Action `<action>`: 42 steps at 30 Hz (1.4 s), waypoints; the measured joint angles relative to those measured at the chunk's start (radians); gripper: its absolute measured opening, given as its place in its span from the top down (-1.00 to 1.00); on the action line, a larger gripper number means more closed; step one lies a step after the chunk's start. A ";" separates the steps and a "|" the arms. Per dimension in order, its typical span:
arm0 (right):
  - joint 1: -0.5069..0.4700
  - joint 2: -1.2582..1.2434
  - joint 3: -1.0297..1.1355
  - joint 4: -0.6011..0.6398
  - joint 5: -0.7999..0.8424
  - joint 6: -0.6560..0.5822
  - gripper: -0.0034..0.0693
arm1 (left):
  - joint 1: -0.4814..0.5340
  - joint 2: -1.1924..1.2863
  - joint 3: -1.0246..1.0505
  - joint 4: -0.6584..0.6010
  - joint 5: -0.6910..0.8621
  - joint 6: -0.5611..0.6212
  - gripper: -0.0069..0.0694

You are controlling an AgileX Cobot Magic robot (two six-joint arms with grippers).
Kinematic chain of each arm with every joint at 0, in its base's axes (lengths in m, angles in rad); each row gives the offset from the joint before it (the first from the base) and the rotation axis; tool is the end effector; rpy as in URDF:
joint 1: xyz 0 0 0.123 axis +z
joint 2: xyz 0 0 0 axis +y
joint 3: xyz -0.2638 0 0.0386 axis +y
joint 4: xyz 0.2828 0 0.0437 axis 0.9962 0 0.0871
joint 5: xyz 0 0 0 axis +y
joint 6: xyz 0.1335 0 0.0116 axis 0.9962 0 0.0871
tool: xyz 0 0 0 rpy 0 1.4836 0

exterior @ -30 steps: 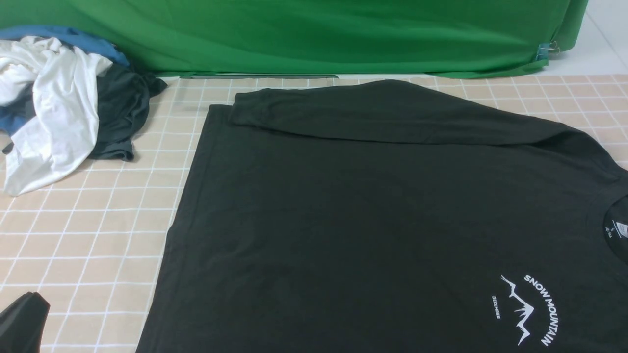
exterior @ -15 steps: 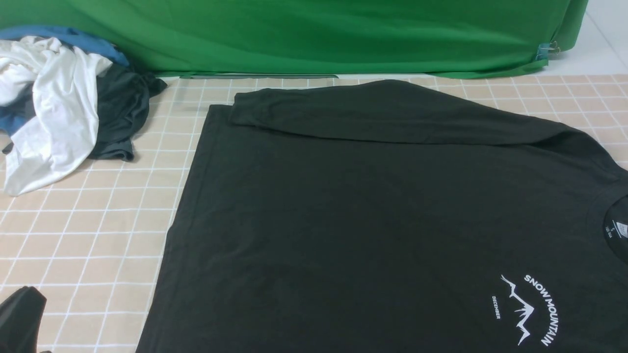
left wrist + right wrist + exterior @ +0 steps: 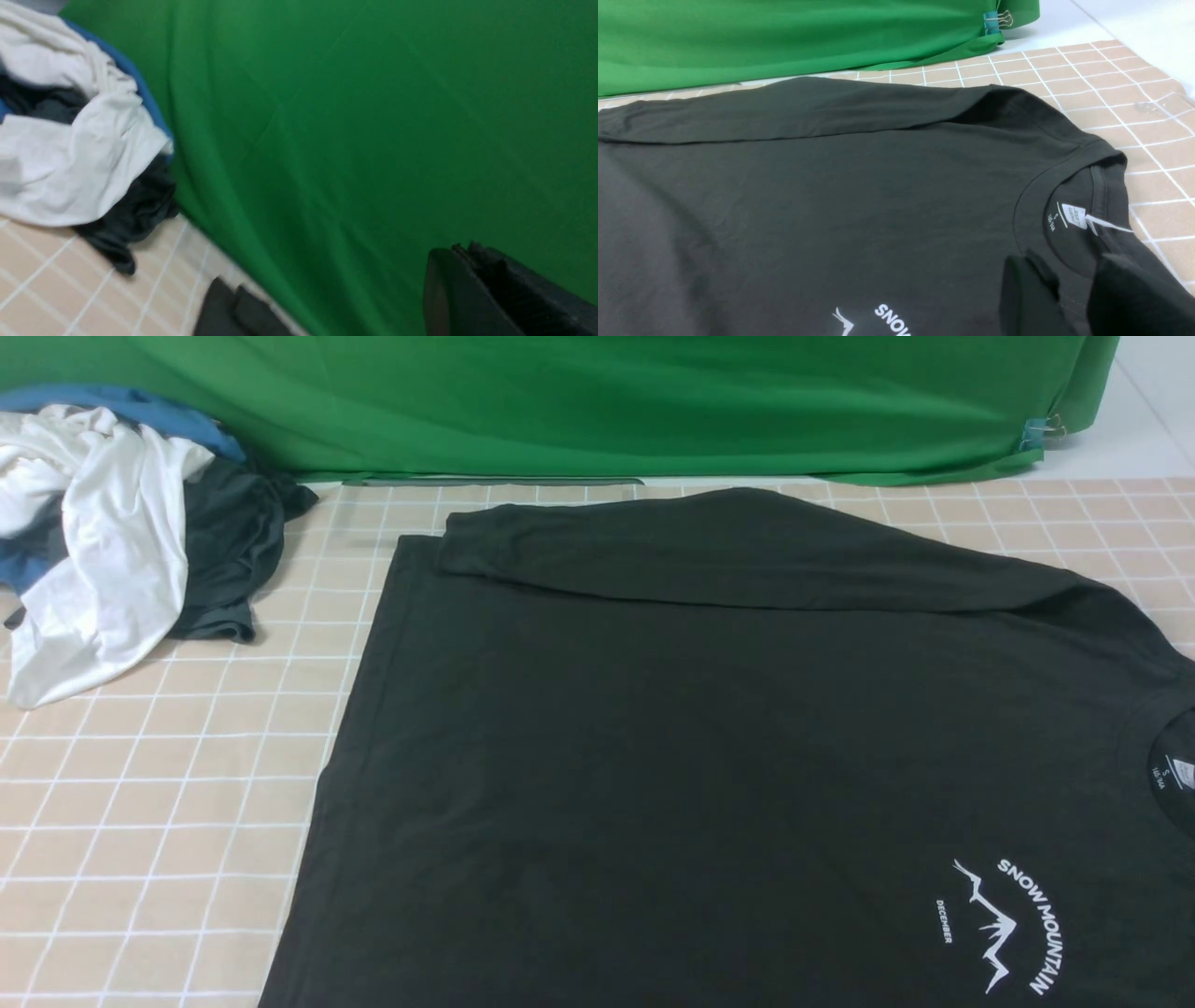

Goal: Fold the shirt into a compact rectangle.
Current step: 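Grasp the left edge of the dark T-shirt lying flat on the table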

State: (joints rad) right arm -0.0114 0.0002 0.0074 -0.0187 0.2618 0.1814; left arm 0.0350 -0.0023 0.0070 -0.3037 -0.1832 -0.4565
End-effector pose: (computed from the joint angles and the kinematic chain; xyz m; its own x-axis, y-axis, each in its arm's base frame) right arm 0.1511 -0.0024 0.1789 -0.1761 0.1646 -0.9705 0.0454 0.9862 0.1591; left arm 0.1482 0.0125 0.2374 0.2453 -0.6764 -0.6945 0.1107 0.7312 -0.6731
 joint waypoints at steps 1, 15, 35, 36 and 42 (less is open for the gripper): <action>0.000 0.000 0.000 0.000 0.000 0.000 0.25 | 0.000 0.000 0.000 0.000 -0.008 -0.007 0.78; 0.000 0.000 0.000 0.125 -0.404 0.155 0.25 | 0.000 0.007 -0.300 0.059 -0.113 -0.274 0.78; 0.009 0.092 -0.272 0.130 -0.207 0.260 0.67 | 0.000 0.821 -0.674 0.079 1.091 0.205 0.78; 0.011 0.099 -0.302 0.130 -0.190 0.252 0.71 | 0.000 0.828 -0.673 0.079 1.091 0.206 0.78; 0.115 0.393 -0.719 0.155 0.340 -0.047 0.81 | -0.005 1.007 -0.660 -0.009 1.094 0.293 0.79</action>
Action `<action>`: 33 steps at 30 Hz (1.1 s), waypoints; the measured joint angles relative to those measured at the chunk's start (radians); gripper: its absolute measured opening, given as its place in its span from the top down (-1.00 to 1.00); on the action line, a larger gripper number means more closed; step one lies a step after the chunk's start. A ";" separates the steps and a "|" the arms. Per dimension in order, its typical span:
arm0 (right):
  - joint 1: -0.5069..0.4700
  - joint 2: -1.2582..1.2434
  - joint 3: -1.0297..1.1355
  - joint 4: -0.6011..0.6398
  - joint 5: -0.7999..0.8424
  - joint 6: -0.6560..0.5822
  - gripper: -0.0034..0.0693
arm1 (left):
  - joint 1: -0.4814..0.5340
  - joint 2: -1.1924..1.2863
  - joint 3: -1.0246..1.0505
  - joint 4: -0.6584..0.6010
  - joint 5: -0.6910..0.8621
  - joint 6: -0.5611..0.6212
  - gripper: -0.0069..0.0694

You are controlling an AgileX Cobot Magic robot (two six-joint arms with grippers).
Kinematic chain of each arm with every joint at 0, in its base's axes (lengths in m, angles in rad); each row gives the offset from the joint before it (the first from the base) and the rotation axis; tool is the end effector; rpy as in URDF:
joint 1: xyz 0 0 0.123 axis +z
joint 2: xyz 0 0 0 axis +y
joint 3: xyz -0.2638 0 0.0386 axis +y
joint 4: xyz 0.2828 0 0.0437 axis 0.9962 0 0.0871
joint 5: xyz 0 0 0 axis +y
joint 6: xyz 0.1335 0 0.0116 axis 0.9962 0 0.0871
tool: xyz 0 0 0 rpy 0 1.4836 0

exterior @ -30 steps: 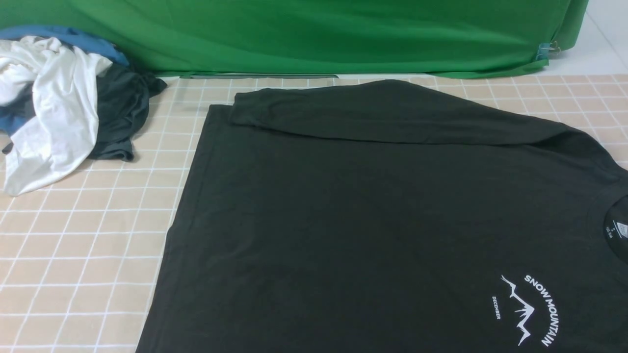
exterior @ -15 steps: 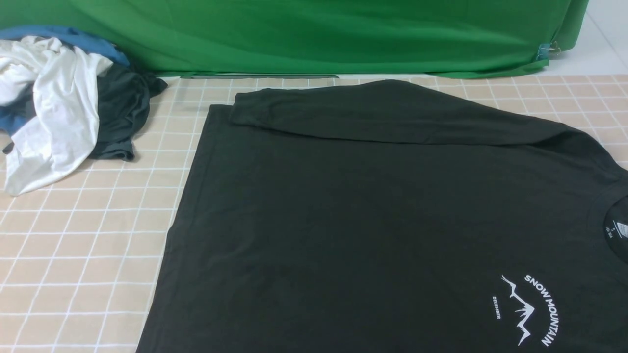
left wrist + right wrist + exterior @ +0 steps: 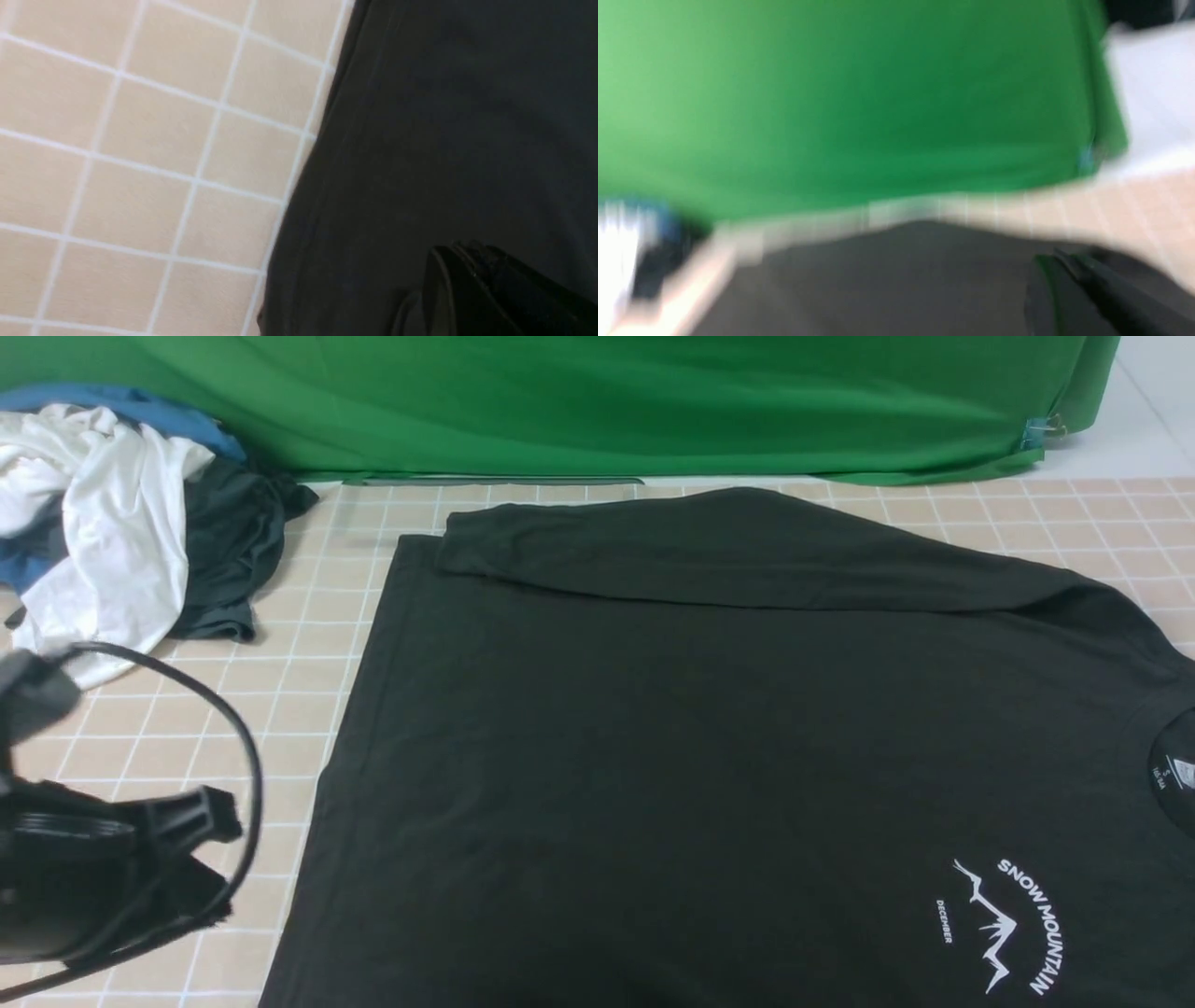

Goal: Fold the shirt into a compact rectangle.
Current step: 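Grasp the left edge of the dark T-shirt lying flat on the table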

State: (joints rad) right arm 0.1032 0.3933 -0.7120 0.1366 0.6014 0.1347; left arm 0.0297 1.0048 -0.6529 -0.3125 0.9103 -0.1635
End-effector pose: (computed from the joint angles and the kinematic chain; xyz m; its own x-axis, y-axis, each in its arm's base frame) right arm 0.1553 0.0265 0.3644 -0.2268 0.2221 -0.9483 -0.1262 0.9587 0.2548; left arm 0.2255 -0.0259 0.1912 -0.8791 -0.3673 -0.3038 -0.2551 0.9010 -0.3509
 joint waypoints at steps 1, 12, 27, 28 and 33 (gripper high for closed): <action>0.022 0.055 -0.052 0.006 0.079 -0.034 0.81 | -0.010 0.023 0.001 -0.015 0.000 0.014 0.79; 0.204 0.409 -0.112 0.027 0.323 -0.165 0.81 | -0.457 0.173 0.002 0.026 -0.017 -0.131 0.79; 0.301 0.434 -0.080 0.049 0.208 -0.168 0.81 | -0.648 0.353 0.002 0.271 -0.156 -0.242 -0.18; 0.301 0.434 -0.078 0.049 0.206 -0.168 0.81 | -0.648 0.358 0.002 0.272 -0.161 -0.242 -0.19; 0.302 0.434 -0.069 0.049 0.196 -0.168 0.81 | -0.648 0.419 0.002 0.279 -0.226 -0.243 -0.45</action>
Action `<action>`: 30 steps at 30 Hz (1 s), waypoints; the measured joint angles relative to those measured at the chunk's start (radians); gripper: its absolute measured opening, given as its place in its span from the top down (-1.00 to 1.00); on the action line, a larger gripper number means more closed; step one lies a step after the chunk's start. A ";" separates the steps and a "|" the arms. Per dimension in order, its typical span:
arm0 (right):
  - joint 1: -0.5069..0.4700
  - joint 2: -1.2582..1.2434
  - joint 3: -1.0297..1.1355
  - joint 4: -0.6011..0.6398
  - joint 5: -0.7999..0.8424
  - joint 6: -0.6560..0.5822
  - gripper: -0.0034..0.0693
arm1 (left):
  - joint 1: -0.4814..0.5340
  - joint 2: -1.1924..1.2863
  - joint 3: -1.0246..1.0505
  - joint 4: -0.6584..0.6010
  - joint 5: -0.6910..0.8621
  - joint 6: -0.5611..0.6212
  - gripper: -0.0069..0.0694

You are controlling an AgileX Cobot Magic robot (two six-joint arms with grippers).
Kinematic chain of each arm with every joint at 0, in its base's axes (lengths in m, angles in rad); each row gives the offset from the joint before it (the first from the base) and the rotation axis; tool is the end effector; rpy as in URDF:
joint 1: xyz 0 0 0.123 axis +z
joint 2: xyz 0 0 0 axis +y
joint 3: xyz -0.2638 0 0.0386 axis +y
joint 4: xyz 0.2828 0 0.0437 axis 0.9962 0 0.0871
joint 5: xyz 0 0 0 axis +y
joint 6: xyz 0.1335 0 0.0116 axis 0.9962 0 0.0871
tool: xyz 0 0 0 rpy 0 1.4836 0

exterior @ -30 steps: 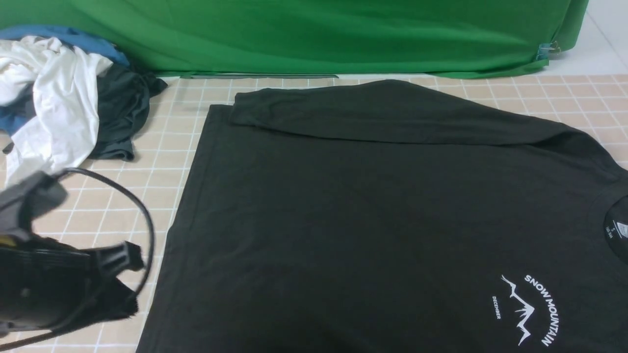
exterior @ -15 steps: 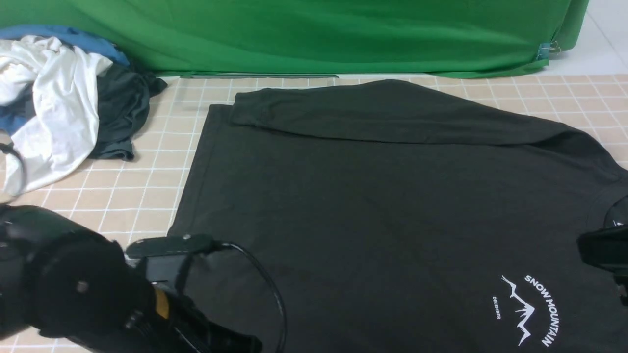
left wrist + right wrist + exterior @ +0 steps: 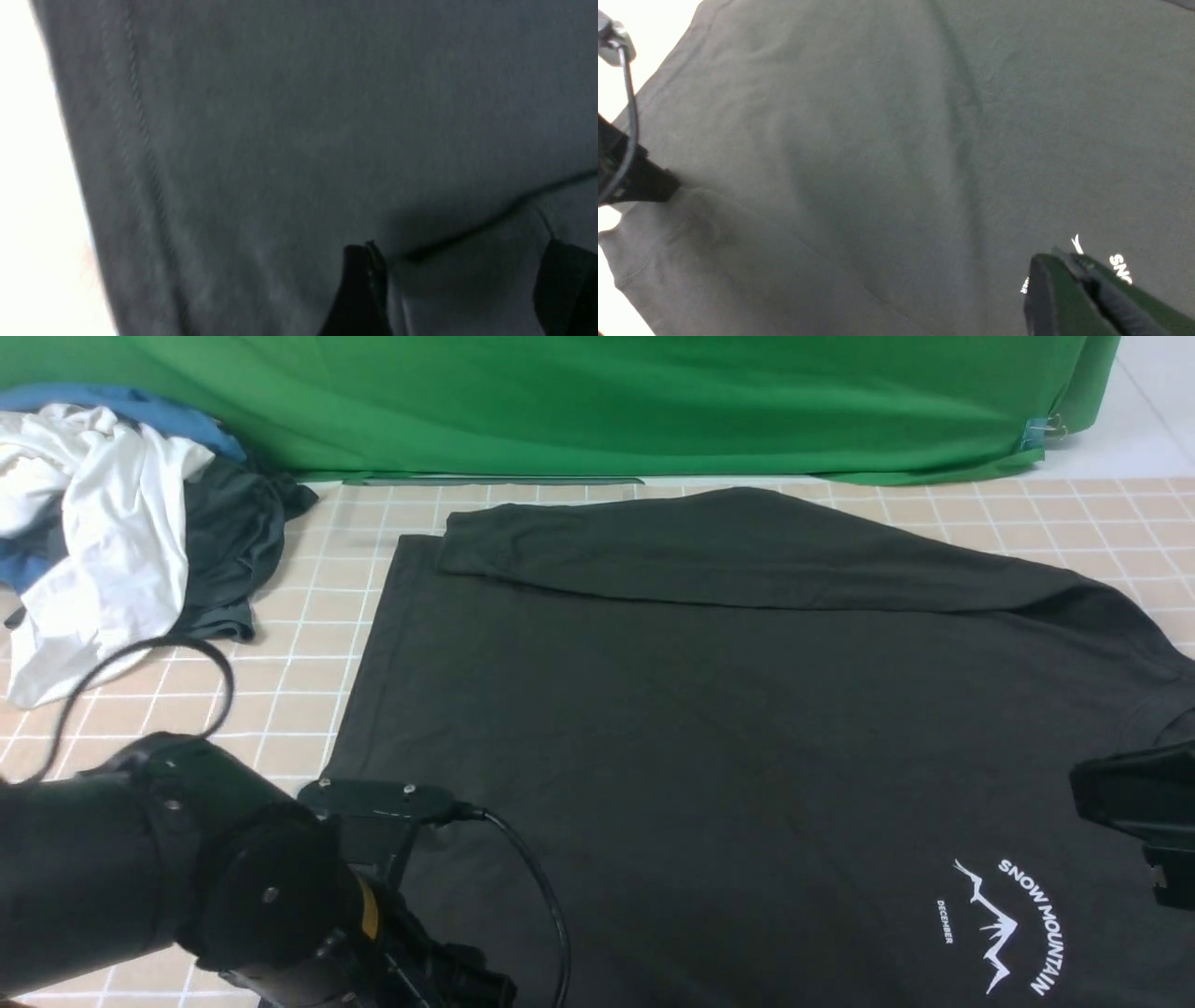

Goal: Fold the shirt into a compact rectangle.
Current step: 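Grasp the left edge of the dark T-shirt lying flat on the table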

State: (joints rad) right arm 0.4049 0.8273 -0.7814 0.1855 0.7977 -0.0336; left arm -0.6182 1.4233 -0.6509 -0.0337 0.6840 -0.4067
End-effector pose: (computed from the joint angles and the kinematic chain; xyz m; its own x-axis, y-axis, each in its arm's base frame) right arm 0.2060 0.1075 0.2836 -0.6684 -0.1823 -0.7211 -0.4169 0.8948 0.1601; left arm 0.2096 -0.1526 0.0923 -0.9692 0.1747 -0.1733 0.1943 0.9755 -0.1030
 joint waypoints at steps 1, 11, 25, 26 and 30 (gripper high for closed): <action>0.000 0.000 0.000 0.000 -0.002 0.000 0.81 | 0.000 0.014 0.000 0.000 -0.009 0.000 -0.45; 0.000 0.000 0.000 0.000 -0.008 0.000 0.81 | 0.000 0.084 -0.001 -0.025 -0.015 0.003 -0.06; 0.000 0.000 0.000 0.001 -0.029 0.000 0.81 | 0.000 0.099 -0.100 -0.105 0.174 0.080 0.73; 0.000 0.000 0.000 0.001 -0.030 0.000 0.81 | 0.000 0.099 -0.124 -0.107 0.200 0.082 0.73; 0.000 0.000 0.000 0.001 -0.030 0.000 0.81 | 0.000 0.100 -0.187 -0.111 0.236 0.084 0.73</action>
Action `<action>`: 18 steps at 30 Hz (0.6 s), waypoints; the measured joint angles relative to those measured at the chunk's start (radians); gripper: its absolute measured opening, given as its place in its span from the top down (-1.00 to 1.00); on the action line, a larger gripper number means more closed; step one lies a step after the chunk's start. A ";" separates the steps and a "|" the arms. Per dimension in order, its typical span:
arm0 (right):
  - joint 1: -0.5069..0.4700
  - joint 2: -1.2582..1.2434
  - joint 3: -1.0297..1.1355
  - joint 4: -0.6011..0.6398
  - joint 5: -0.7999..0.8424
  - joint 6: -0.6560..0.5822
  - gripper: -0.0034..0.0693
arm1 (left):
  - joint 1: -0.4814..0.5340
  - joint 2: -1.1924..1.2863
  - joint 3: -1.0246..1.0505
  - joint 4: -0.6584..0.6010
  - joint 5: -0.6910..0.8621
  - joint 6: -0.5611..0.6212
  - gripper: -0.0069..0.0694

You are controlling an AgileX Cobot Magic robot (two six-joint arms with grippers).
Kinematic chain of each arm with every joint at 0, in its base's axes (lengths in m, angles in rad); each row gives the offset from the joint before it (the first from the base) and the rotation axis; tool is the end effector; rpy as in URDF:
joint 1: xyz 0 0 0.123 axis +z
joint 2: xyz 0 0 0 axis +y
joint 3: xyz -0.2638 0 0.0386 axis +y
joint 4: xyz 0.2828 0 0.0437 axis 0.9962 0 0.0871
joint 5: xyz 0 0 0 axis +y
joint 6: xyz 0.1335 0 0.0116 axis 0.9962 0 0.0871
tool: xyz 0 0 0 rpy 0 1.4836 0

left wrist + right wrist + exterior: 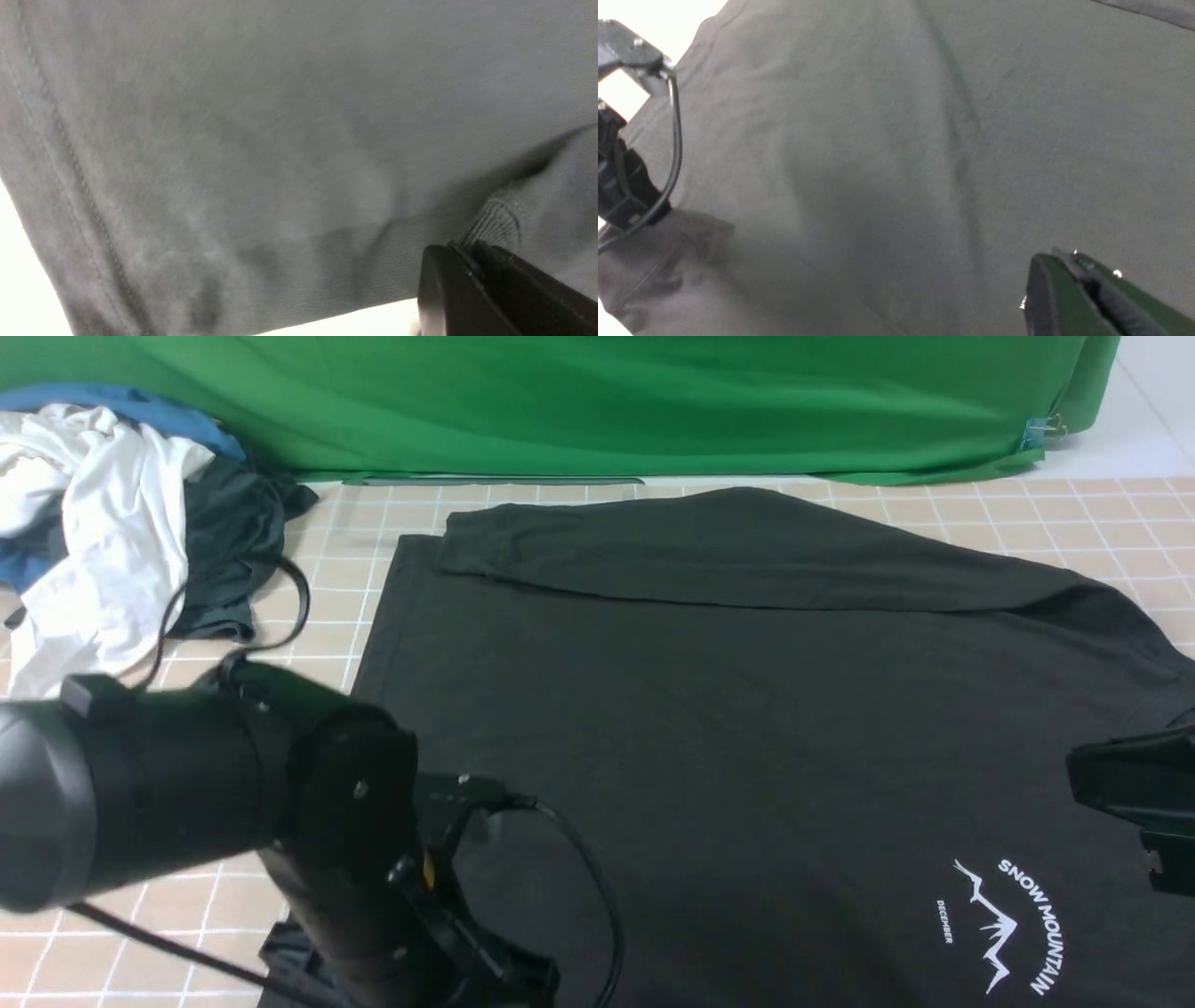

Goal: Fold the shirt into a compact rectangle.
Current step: 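Grasp the left edge of the dark T-shirt lying flat on the table, then fold the left side of the black T-shirt inward over its body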

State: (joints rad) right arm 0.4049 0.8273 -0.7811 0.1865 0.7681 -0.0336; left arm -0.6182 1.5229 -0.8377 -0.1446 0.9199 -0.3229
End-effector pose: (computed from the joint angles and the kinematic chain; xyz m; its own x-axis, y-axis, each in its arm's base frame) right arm 0.2086 0.1082 0.2864 -0.6504 -0.1696 -0.7405 -0.4162 0.8950 0.1605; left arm 0.2194 -0.1749 0.1103 -0.9780 0.2086 -0.0074 0.2078 0.9697 -0.1281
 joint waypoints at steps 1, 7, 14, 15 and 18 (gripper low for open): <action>0.000 0.000 0.000 0.000 0.000 0.000 0.81 | 0.000 0.000 -0.022 0.001 0.010 0.000 0.73; 0.000 0.000 0.000 0.000 0.000 0.000 0.81 | 0.000 0.001 -0.166 0.067 0.062 -0.016 0.73; 0.000 0.000 0.000 0.001 -0.004 0.000 0.81 | 0.066 0.001 -0.355 0.171 0.072 -0.066 0.73; 0.000 0.000 0.000 0.001 -0.005 0.000 0.81 | 0.085 0.001 -0.368 0.174 0.068 -0.068 0.73; 0.000 0.000 0.000 0.001 -0.008 0.000 0.81 | 0.132 0.001 -0.394 0.180 0.034 -0.063 0.73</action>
State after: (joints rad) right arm 0.4049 0.8273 -0.7811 0.1873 0.7603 -0.0336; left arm -0.4859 1.5240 -1.2319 0.0353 0.9543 -0.3861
